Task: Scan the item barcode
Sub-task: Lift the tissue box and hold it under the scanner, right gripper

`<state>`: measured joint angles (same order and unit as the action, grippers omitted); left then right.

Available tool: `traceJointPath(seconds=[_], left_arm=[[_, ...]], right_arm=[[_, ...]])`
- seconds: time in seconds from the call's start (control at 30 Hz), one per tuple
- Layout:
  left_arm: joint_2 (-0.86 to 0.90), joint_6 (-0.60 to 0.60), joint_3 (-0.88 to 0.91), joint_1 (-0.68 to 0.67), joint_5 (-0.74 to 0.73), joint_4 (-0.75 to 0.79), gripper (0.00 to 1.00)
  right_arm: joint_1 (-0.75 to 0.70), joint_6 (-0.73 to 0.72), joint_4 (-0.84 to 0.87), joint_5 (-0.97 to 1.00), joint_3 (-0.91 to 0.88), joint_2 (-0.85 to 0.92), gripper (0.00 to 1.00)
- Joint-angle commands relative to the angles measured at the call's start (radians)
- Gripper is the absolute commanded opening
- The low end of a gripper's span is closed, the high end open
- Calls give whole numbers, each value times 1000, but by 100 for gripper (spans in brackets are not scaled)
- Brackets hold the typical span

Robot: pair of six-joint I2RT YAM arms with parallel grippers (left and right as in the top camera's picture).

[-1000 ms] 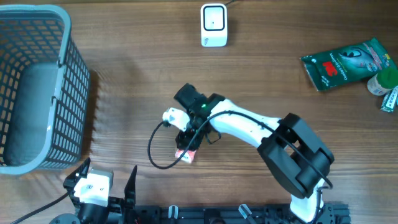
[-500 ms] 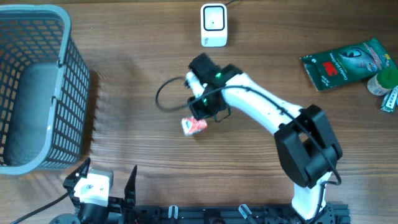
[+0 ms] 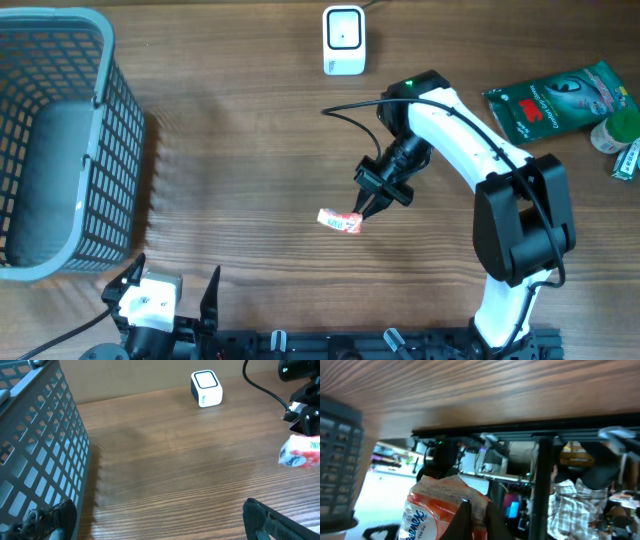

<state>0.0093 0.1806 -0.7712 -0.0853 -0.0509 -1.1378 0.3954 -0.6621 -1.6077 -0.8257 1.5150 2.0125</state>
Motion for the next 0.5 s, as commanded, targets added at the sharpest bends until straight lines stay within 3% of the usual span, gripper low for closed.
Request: traceJointPath(seconds=[0.0, 0.23, 0.3, 0.37, 0.47], left_arm=[[-2, -3, 1, -5, -12, 3, 100], [-2, -3, 1, -5, -12, 3, 100], [-2, -3, 1, -5, -12, 3, 100], [-2, -3, 1, -5, -12, 3, 100], [-2, -3, 1, -5, -12, 3, 100]], right_arm=[[-5, -15, -4, -71, 12, 12, 4], [-6, -18, -4, -48, 12, 12, 4], [-6, -18, -1, -25, 12, 12, 9], [-6, -17, 5, -21, 12, 12, 4], [-6, 5, 85, 116, 12, 12, 4]])
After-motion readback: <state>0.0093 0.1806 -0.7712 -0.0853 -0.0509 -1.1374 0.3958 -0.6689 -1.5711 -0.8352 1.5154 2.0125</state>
